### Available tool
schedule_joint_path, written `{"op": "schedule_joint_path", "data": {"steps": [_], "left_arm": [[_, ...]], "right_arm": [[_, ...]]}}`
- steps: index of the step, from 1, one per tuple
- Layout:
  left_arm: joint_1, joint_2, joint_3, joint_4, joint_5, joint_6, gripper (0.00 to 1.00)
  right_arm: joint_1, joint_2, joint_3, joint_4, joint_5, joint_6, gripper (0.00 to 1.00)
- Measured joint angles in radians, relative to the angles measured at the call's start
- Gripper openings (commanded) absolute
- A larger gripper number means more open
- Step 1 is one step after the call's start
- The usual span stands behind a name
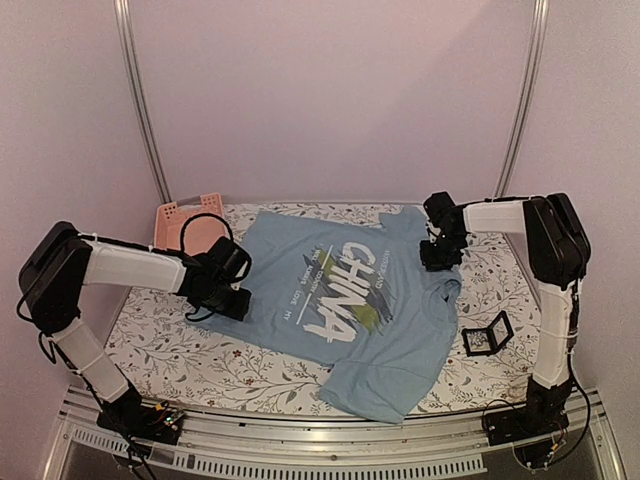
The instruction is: Pin the brooch onto the clothing
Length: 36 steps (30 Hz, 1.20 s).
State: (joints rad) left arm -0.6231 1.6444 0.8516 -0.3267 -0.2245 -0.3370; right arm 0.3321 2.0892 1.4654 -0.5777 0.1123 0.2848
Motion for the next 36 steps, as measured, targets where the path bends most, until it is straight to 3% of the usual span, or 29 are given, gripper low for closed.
{"op": "schedule_joint_path", "data": {"steps": [7,20,30,33,36], "left_arm": [[0.0,0.018,-0.045,0.027,-0.005,-0.065,0.44],[0.0,0.047,-0.029,0.08,0.014,-0.053,0.44],[0.0,-0.023,-0.019,0.071,0.055,0.009,0.45],[0.0,-0.07,-0.023,0.07,0.044,0.011,0.47],[0.001,-0.144,-0.066,0.086,0.01,-0.034,0.56]], "right_arm": [[-0.034,0.114,0.148,-0.026,0.061,-0.044,0.2],[-0.08,0.312,0.48,-0.111,0.068,-0.153,0.22],[-0.074,0.282,0.493,-0.177,0.063,-0.193,0.26],[-0.048,0.165,0.383,-0.166,0.081,-0.19,0.27],[-0.004,-0.016,0.209,-0.155,0.095,-0.172,0.27]]}}
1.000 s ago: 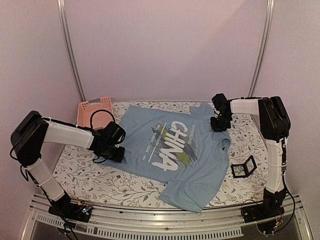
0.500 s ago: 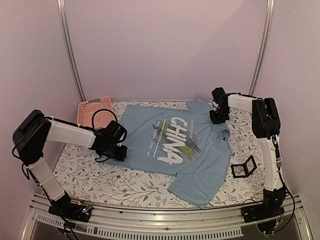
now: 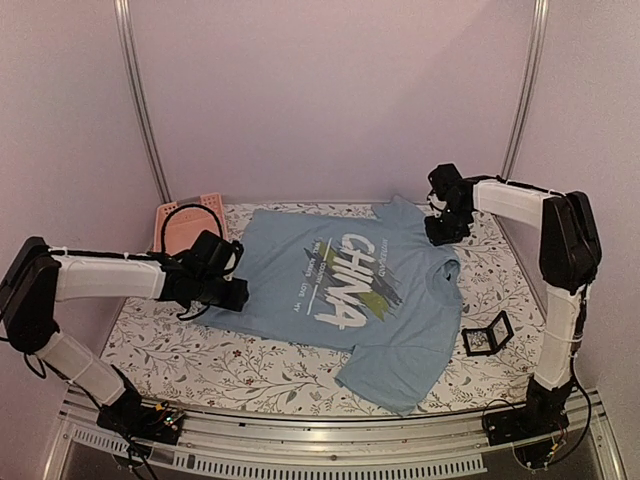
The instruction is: Pin the brooch onto the clothing
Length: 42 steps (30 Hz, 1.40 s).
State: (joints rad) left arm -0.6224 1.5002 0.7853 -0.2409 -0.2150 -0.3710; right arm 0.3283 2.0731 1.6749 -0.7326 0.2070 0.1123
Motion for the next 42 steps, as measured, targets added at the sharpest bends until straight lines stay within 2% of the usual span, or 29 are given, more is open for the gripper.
{"op": "schedule_joint_path", "data": {"steps": [5,10,16,20,22,25,27,32,36,42], "left_arm": [[0.003,-0.116,-0.13,0.008,-0.052,-0.137,0.71],[0.037,-0.211,-0.207,0.012,-0.123,-0.283,0.8],[0.126,-0.223,-0.264,0.057,-0.133,-0.383,0.78],[0.16,-0.144,-0.27,0.074,-0.131,-0.417,0.73],[0.161,-0.09,-0.268,0.074,-0.131,-0.428,0.67],[0.161,-0.042,-0.243,0.085,-0.144,-0.44,0.39],[0.16,-0.028,-0.234,0.095,-0.146,-0.456,0.25],[0.129,-0.051,-0.256,0.084,-0.156,-0.489,0.0],[0.103,-0.094,-0.283,0.054,-0.162,-0.52,0.0],[0.058,-0.162,-0.296,-0.059,-0.206,-0.592,0.0]], "right_arm": [[0.129,-0.246,-0.239,0.039,0.005,0.075,0.26],[0.243,-0.328,-0.414,0.048,0.017,0.159,0.26],[0.286,-0.368,-0.605,0.057,0.016,0.248,0.26],[0.312,-0.437,-0.672,0.063,0.018,0.295,0.26],[0.323,-0.474,-0.694,0.073,0.018,0.316,0.26],[0.33,-0.523,-0.727,0.085,0.015,0.341,0.26],[0.332,-0.552,-0.751,0.089,0.008,0.357,0.26],[0.333,-0.625,-0.842,0.117,-0.055,0.387,0.22],[0.369,-0.666,-0.888,0.112,-0.129,0.401,0.17],[0.509,-0.703,-0.924,0.131,-0.229,0.434,0.12]]}}
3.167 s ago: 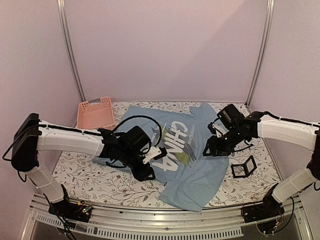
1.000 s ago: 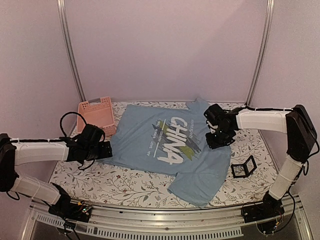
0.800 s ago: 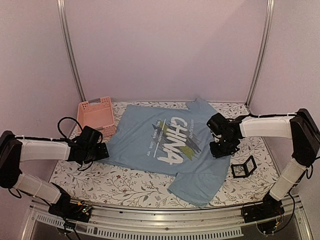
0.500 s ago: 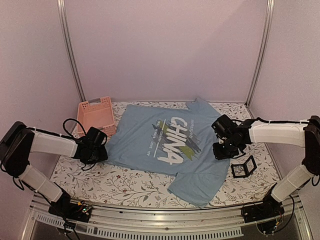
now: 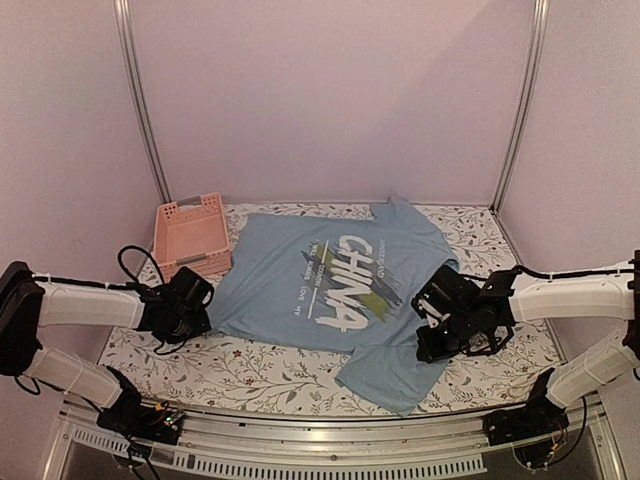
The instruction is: Pin the brooch onto the clothing
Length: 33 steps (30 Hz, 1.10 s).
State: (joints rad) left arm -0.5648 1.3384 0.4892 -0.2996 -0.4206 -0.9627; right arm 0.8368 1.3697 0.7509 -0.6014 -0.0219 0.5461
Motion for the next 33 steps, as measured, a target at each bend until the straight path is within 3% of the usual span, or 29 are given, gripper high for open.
{"op": "schedule_joint_path", "data": {"steps": [8,13,22,26,28,29,30,33], "left_arm": [[-0.04,-0.111,-0.01,-0.161,-0.066,-0.087,0.0],[-0.042,-0.184,-0.043,-0.222,-0.079,-0.13,0.0],[-0.05,-0.247,-0.06,-0.272,-0.094,-0.148,0.04],[-0.055,-0.236,-0.059,-0.298,-0.096,-0.156,0.18],[-0.06,-0.239,-0.059,-0.315,-0.103,-0.168,0.46],[-0.063,-0.243,-0.06,-0.323,-0.109,-0.177,0.55],[-0.064,-0.252,-0.06,-0.333,-0.115,-0.187,0.6],[-0.066,-0.291,-0.059,-0.356,-0.135,-0.206,0.6]], "right_arm": [[0.117,0.055,-0.077,0.008,-0.062,0.103,0.08],[0.12,-0.015,-0.138,0.003,-0.063,0.203,0.06],[0.121,-0.166,-0.186,-0.153,-0.058,0.338,0.09],[0.121,-0.144,-0.118,-0.211,-0.047,0.344,0.11],[0.12,-0.13,-0.049,-0.235,-0.029,0.336,0.12],[0.116,-0.123,-0.009,-0.245,-0.013,0.329,0.14],[0.112,-0.119,0.021,-0.251,-0.005,0.323,0.15],[0.087,-0.103,0.104,-0.267,0.033,0.289,0.17]]}}
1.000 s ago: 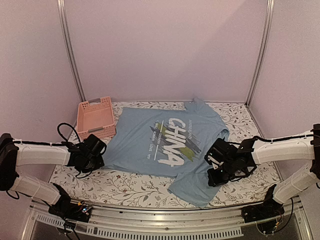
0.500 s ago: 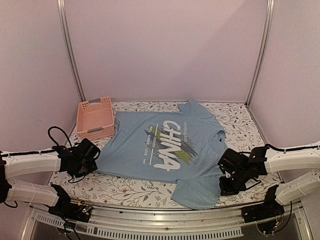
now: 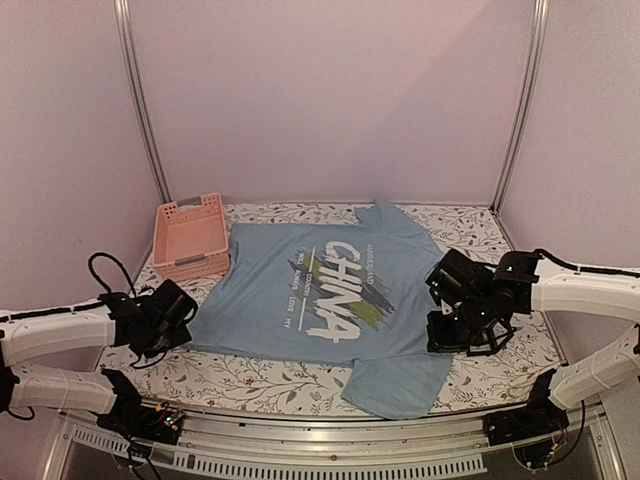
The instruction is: Pin the brooch onto the clothing
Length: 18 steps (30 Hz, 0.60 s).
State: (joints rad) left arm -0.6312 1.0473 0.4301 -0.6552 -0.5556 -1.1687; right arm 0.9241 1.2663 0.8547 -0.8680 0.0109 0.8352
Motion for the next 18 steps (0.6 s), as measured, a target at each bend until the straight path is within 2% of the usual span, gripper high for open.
{"op": "schedule_joint_path", "data": {"steps": [4,9,13,18], "left_arm": [[-0.003,-0.048,0.014,-0.004,-0.039,0.028,0.54],[-0.004,0.0,0.125,0.209,-0.017,0.274,0.52],[-0.003,0.208,0.312,0.375,0.011,0.448,0.5],[0.013,0.61,0.668,0.496,0.103,0.619,0.45]], "right_arm": [[-0.042,0.033,0.075,-0.026,0.041,-0.051,0.17],[-0.095,0.092,0.171,-0.029,0.069,-0.12,0.19],[-0.154,0.164,0.232,-0.014,0.072,-0.19,0.19],[-0.256,0.259,0.283,0.002,0.066,-0.285,0.19]]}}
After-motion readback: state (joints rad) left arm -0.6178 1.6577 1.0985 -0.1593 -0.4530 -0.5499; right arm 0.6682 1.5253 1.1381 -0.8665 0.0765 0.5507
